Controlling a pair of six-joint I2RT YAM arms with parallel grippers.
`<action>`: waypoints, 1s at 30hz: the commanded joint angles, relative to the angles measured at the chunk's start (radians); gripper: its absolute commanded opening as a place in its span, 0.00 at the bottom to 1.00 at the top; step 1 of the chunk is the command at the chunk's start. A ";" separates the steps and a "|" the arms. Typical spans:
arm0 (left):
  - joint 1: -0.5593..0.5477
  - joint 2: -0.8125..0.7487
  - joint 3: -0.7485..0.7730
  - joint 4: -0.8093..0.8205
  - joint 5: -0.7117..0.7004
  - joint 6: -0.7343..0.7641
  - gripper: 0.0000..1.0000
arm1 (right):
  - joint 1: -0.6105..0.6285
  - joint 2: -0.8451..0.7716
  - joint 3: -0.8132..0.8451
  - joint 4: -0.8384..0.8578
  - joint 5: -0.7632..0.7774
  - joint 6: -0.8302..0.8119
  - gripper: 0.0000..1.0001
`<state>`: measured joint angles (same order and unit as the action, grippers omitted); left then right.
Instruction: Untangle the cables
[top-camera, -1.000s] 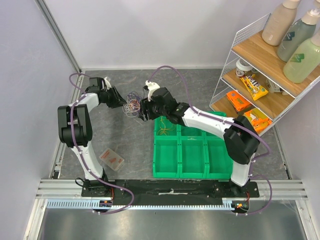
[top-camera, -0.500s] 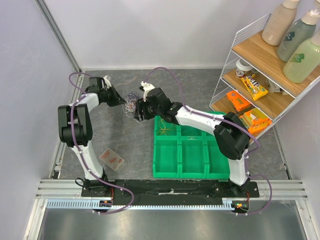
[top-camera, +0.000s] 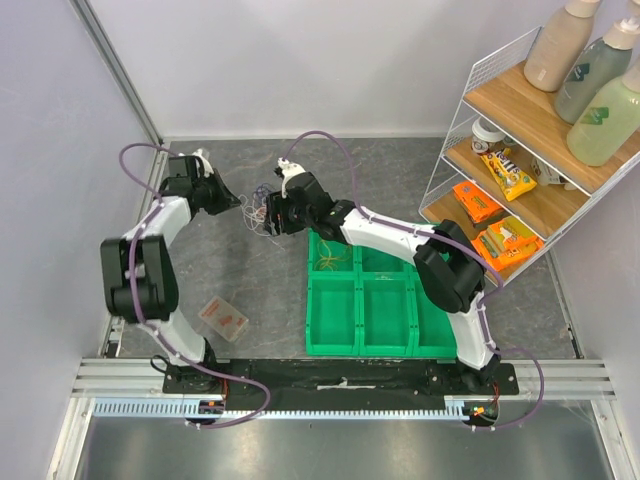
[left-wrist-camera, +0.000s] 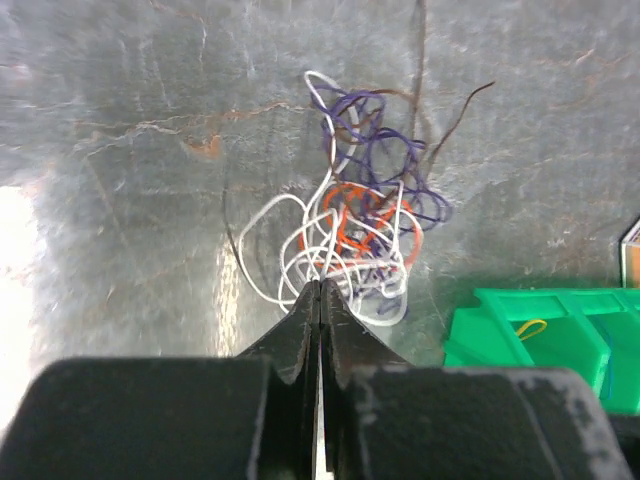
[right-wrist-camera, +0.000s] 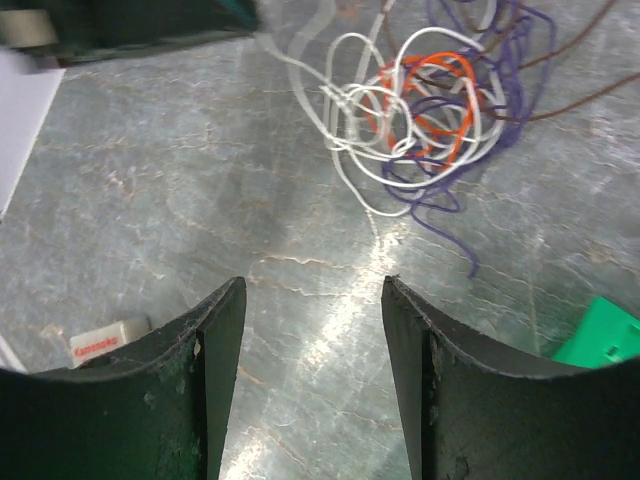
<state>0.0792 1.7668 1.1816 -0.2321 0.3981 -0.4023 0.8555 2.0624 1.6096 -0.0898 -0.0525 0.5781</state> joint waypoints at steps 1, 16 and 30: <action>-0.027 -0.271 -0.065 -0.018 -0.168 -0.047 0.02 | 0.004 0.015 0.073 -0.050 0.131 0.022 0.64; -0.041 -0.570 -0.200 0.048 0.030 -0.116 0.02 | 0.007 0.067 0.125 0.081 0.018 -0.064 0.72; -0.045 -0.819 0.161 -0.106 -0.027 -0.248 0.02 | 0.024 0.335 0.352 0.125 0.104 0.051 0.80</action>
<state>0.0368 1.0420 1.0988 -0.2974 0.4431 -0.5930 0.8879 2.3241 1.8225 0.0792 -0.0837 0.5823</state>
